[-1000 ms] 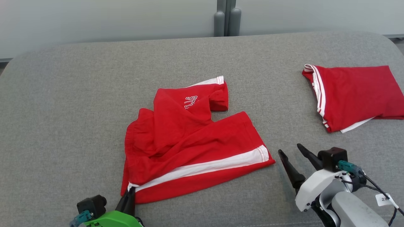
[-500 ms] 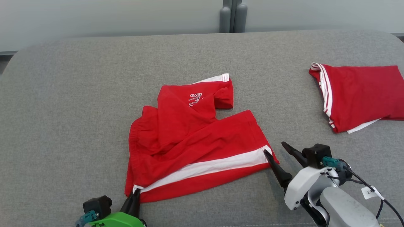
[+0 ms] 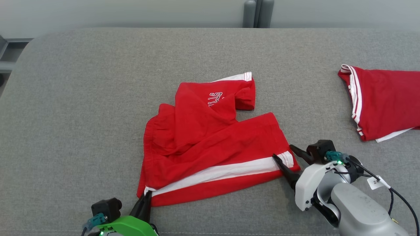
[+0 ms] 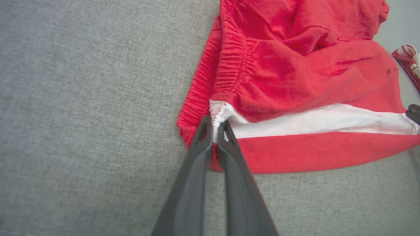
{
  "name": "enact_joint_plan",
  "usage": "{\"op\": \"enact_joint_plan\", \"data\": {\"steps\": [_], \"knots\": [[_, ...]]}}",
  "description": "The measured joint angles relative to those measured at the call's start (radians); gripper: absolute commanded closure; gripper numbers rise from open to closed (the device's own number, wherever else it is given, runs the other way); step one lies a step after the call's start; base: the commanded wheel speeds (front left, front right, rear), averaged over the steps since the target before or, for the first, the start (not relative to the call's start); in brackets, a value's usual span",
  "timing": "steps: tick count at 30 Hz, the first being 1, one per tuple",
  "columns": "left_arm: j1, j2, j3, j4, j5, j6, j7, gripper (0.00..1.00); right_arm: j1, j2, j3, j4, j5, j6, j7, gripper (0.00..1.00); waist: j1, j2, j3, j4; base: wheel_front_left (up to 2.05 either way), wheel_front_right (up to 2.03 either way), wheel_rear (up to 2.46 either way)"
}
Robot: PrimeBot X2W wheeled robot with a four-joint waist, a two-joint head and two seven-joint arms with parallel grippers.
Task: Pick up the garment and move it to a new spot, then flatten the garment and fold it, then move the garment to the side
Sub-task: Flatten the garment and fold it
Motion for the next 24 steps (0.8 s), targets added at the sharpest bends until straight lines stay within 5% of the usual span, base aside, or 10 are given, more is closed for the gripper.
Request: {"op": "enact_joint_plan", "data": {"steps": [10, 18, 24], "knots": [[0.000, -0.001, 0.010, 0.000, 0.000, 0.000, 0.000, 1.00, -0.005, -0.004, 0.031, 0.012, 0.000, 0.000, 0.004, 0.18, 0.0000, 0.0000, 0.002, -0.004, 0.00, 0.00, 0.00], [0.000, 0.000, 0.015, 0.003, 0.000, 0.000, 0.000, 1.00, -0.005, 0.005, 0.059, 0.023, 0.002, 0.000, 0.006, 0.41, 0.0000, 0.0000, 0.002, -0.017, 0.00, 0.00, 0.00], [-0.001, 0.000, 0.015, 0.008, 0.000, 0.000, 0.000, 1.00, -0.012, 0.008, 0.085, 0.027, 0.011, 0.000, 0.014, 0.68, 0.0000, 0.0000, 0.000, -0.021, 0.00, 0.00, 0.00]]}}
